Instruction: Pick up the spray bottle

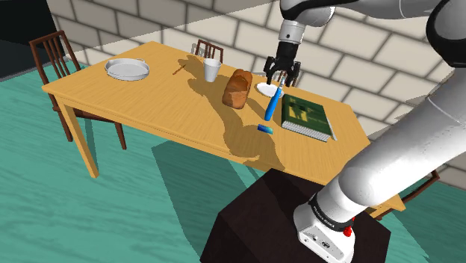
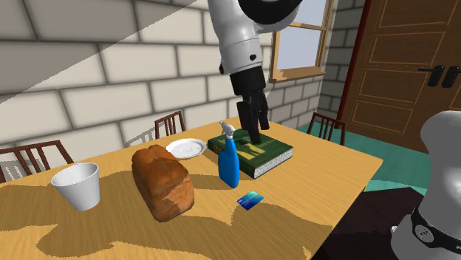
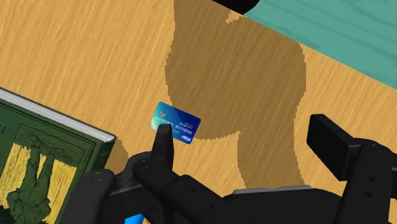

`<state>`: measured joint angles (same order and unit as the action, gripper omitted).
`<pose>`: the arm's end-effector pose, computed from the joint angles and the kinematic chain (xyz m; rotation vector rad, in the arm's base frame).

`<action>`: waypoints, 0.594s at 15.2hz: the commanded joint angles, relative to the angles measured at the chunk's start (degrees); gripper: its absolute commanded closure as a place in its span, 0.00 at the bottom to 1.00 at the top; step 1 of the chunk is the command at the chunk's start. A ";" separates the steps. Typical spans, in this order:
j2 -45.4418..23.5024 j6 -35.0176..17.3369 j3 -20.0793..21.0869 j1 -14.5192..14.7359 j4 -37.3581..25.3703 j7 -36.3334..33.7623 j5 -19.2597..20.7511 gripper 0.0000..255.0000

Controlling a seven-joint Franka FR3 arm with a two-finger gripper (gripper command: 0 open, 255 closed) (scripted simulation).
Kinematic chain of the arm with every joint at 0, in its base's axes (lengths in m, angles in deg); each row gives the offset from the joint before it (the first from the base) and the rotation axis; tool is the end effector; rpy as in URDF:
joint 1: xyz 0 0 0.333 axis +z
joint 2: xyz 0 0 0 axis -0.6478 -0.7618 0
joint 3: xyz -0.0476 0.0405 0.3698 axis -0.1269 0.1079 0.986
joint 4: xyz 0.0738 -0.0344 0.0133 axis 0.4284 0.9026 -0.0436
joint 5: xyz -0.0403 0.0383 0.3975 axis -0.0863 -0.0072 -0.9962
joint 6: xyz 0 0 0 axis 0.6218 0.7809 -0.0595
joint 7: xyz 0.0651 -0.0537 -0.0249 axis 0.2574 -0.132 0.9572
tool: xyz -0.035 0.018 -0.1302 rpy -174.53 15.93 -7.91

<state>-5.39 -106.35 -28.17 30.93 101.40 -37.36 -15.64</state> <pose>0.4591 -0.1859 0.4943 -2.9092 0.7739 0.4442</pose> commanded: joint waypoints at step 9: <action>-23.50 1.95 -4.93 -6.88 -19.36 -0.99 -8.41 0.00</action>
<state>-26.98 -104.86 -32.69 24.86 83.74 -38.14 -23.22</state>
